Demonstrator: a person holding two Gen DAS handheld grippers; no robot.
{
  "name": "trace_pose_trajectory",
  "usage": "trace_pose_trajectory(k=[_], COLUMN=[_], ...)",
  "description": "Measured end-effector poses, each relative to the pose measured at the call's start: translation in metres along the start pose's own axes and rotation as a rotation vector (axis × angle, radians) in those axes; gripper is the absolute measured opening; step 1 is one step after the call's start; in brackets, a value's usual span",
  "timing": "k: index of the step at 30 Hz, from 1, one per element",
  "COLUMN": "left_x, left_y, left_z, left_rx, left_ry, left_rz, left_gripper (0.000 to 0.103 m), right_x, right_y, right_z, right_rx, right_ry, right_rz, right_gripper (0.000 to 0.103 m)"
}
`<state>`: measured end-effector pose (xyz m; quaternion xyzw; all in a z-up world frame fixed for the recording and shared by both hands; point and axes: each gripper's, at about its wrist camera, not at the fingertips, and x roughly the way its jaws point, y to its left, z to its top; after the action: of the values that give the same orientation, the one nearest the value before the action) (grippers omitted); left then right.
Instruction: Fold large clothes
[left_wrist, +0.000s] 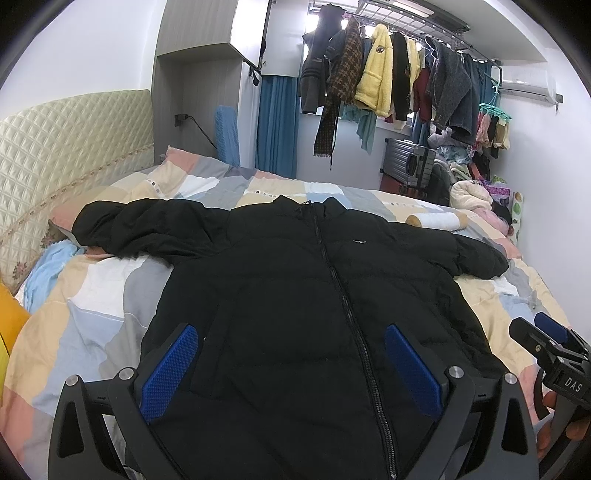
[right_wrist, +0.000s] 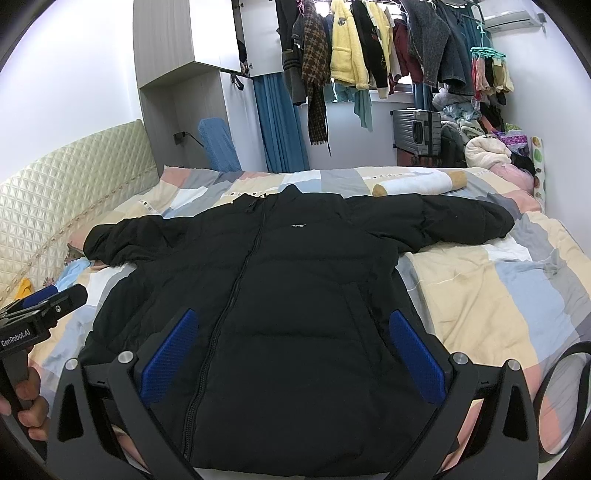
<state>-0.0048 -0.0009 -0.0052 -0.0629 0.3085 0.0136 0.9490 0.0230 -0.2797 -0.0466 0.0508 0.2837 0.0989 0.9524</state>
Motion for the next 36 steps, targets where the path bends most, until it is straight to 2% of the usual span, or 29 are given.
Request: trace_pose_trajectory(k=[11, 15, 20, 23, 27, 31, 36], left_x=[-0.003, -0.001, -0.005, -0.007, 0.0, 0.02, 0.05], left_y=[-0.004, -0.005, -0.005, -0.006, 0.003, 0.015, 0.029], left_z=[-0.006, 0.0, 0.016, 0.027, 0.043, 0.053, 0.051], left_rx=[0.002, -0.007, 0.012, 0.026, 0.025, 0.02, -0.026], left_ry=[-0.005, -0.012, -0.032, -0.07, -0.116, -0.135, -0.113], left_rz=[-0.006, -0.038, -0.028, -0.029, -0.037, -0.011, 0.001], left_gripper=[0.102, 0.102, 0.102, 0.102, 0.102, 0.102, 0.102], right_x=[0.003, 0.003, -0.005, -0.008, -0.014, -0.008, 0.023], right_y=[0.004, 0.003, -0.011, -0.023, -0.051, -0.102, -0.167], right_z=[-0.005, -0.004, 0.014, 0.033, 0.065, 0.099, 0.13], right_rx=[0.005, 0.024, 0.057, 0.077, 0.07, 0.135, 0.149], right_ry=[0.001, -0.001, -0.024, -0.045, -0.108, -0.151, -0.159], right_rz=[0.005, 0.016, 0.016, 0.018, -0.019, -0.045, -0.189], right_gripper=[0.103, 0.103, 0.103, 0.103, 0.103, 0.103, 0.103])
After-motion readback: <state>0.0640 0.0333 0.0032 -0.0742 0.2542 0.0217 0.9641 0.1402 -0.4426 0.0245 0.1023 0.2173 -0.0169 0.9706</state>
